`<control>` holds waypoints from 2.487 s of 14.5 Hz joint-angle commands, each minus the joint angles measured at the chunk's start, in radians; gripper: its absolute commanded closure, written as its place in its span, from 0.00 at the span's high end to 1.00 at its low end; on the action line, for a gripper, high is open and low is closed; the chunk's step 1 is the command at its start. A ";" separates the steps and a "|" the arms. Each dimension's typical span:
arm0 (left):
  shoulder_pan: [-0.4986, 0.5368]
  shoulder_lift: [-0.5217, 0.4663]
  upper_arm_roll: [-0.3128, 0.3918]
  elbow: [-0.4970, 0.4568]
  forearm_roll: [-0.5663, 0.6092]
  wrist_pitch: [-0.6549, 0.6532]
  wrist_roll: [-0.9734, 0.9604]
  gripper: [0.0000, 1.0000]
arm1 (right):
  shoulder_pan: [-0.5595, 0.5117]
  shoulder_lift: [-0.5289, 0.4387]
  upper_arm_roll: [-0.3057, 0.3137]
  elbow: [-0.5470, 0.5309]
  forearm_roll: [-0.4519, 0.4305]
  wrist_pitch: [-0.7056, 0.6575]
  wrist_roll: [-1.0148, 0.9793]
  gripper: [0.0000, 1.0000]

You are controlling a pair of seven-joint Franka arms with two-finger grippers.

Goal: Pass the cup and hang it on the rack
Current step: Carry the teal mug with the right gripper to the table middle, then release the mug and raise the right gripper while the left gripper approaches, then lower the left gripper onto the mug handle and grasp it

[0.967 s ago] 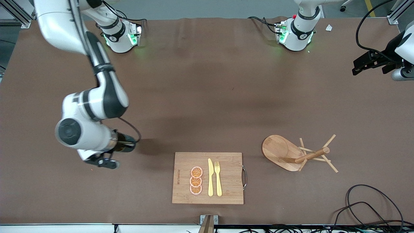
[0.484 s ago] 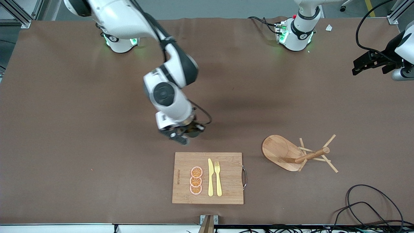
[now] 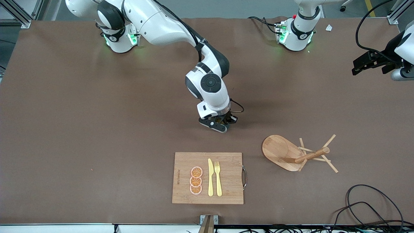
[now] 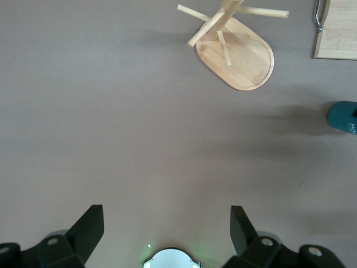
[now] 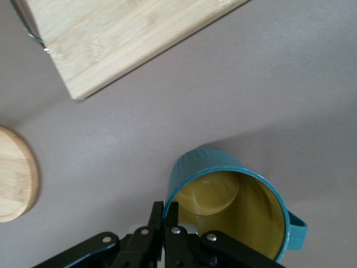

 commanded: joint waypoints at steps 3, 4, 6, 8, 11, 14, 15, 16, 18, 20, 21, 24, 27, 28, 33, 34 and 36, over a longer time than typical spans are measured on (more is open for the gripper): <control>-0.002 -0.035 -0.003 0.009 0.005 -0.048 -0.001 1.00 | -0.062 -0.037 -0.004 0.033 0.008 -0.128 -0.022 1.00; -0.002 -0.035 -0.003 0.009 0.004 -0.048 -0.001 1.00 | -0.085 -0.058 -0.004 0.033 0.008 -0.165 -0.043 1.00; -0.005 -0.029 -0.009 0.009 -0.001 -0.048 -0.016 1.00 | -0.130 -0.081 -0.019 0.034 0.007 -0.216 -0.129 1.00; -0.022 -0.013 -0.012 0.009 -0.002 -0.036 -0.060 1.00 | -0.177 -0.098 -0.025 0.034 0.008 -0.228 -0.235 1.00; -0.054 0.040 -0.057 0.024 0.005 -0.013 -0.206 1.00 | -0.272 -0.175 -0.039 0.033 0.002 -0.338 -0.437 1.00; -0.075 0.098 -0.138 0.030 0.059 0.035 -0.347 1.00 | -0.371 -0.276 -0.073 -0.027 -0.007 -0.446 -0.687 1.00; -0.077 0.115 -0.162 0.032 0.103 0.038 -0.372 1.00 | -0.418 -0.328 -0.073 -0.077 -0.008 -0.448 -0.744 1.00; -0.078 0.134 -0.193 0.032 0.139 0.037 -0.395 1.00 | -0.453 -0.374 -0.074 -0.132 -0.010 -0.440 -0.808 1.00; -0.104 0.174 -0.238 0.038 0.183 0.037 -0.492 1.00 | -0.532 -0.440 -0.076 -0.202 -0.040 -0.426 -0.937 1.00; -0.176 0.221 -0.239 0.081 0.212 0.037 -0.588 1.00 | -0.599 -0.483 -0.076 -0.237 -0.050 -0.420 -1.037 1.00; -0.227 0.253 -0.239 0.105 0.238 0.037 -0.625 1.00 | -0.633 -0.499 -0.076 -0.251 -0.056 -0.419 -1.079 1.00; -0.366 0.342 -0.239 0.140 0.331 0.038 -0.762 1.00 | -0.707 -0.551 -0.076 -0.303 -0.116 -0.399 -1.186 1.00; -0.506 0.440 -0.238 0.164 0.433 0.047 -0.885 1.00 | -0.750 -0.617 -0.076 -0.375 -0.154 -0.377 -1.240 1.00; -0.544 0.479 -0.238 0.179 0.456 0.065 -0.930 1.00 | -0.763 -0.646 -0.076 -0.409 -0.159 -0.362 -1.261 1.00; -0.716 0.703 -0.224 0.268 0.622 0.151 -1.206 1.00 | -0.776 -0.831 -0.076 -0.559 -0.188 -0.356 -1.297 1.00; -0.739 0.727 -0.222 0.269 0.633 0.218 -1.269 1.00 | -0.776 -0.862 -0.076 -0.570 -0.188 -0.359 -1.297 1.00; -0.782 0.773 -0.213 0.268 0.692 0.297 -1.432 1.00 | -0.777 -0.907 -0.076 -0.561 -0.189 -0.388 -1.298 1.00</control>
